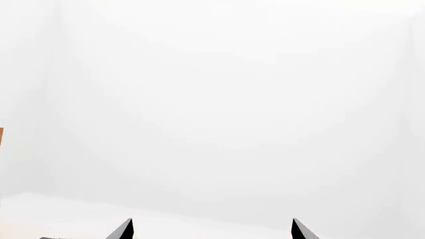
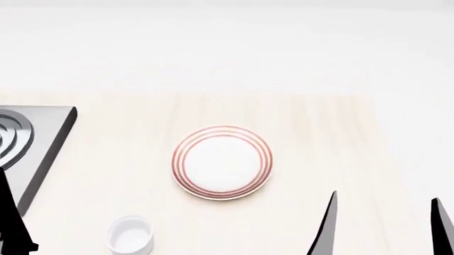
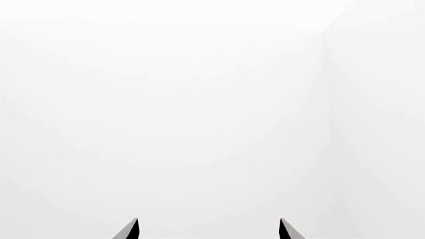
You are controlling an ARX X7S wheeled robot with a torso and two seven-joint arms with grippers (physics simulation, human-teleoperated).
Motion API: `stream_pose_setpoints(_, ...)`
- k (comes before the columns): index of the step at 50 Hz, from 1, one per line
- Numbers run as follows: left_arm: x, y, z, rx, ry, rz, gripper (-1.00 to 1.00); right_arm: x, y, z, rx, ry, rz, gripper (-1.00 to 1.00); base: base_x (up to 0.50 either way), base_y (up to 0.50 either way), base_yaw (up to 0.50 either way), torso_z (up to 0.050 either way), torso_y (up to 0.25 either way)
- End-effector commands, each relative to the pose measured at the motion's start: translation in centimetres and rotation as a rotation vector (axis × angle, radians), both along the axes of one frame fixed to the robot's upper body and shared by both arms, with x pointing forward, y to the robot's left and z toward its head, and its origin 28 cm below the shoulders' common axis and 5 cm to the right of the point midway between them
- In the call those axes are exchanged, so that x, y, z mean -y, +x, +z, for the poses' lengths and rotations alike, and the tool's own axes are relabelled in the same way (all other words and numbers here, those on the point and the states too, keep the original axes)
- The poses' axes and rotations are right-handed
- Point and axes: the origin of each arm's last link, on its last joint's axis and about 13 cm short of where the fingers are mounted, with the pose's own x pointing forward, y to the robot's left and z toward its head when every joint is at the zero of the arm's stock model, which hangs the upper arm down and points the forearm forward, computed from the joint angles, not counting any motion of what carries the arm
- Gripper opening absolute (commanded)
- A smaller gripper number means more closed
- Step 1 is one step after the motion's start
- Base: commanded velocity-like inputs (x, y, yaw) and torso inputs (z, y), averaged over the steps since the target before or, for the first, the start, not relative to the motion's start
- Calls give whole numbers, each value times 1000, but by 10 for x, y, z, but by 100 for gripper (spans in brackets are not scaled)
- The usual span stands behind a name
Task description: Pick the akita bowl on the cookies box and place it on the plate.
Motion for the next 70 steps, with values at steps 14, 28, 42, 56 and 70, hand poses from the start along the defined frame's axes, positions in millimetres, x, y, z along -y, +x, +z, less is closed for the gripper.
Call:
stream_pose_setpoints(14, 0, 0, 1, 6, 1, -10, 100, 2, -4, 5, 38, 14, 20, 100, 500, 0, 0, 50, 0)
stream_pose_setpoints(28, 0, -1, 1, 6, -7, -11, 100, 1, -3, 2, 52, 2, -6, 100, 321, 0, 0, 50, 0)
stream_pose_setpoints(42, -1, 0, 1, 13, -18, 15, 100, 2, 0, 1, 35, 1, -31, 100, 0, 0, 0, 46, 0)
stream_pose_setpoints(56, -3, 0, 5, 9, -36, -13, 100, 3, -1, 3, 29, -4, -41, 100, 0, 0, 0, 36, 0)
stream_pose_setpoints(70, -7, 1, 8, 12, -47, -9, 100, 6, 0, 5, 22, -11, -52, 100, 0, 0, 0, 4, -81)
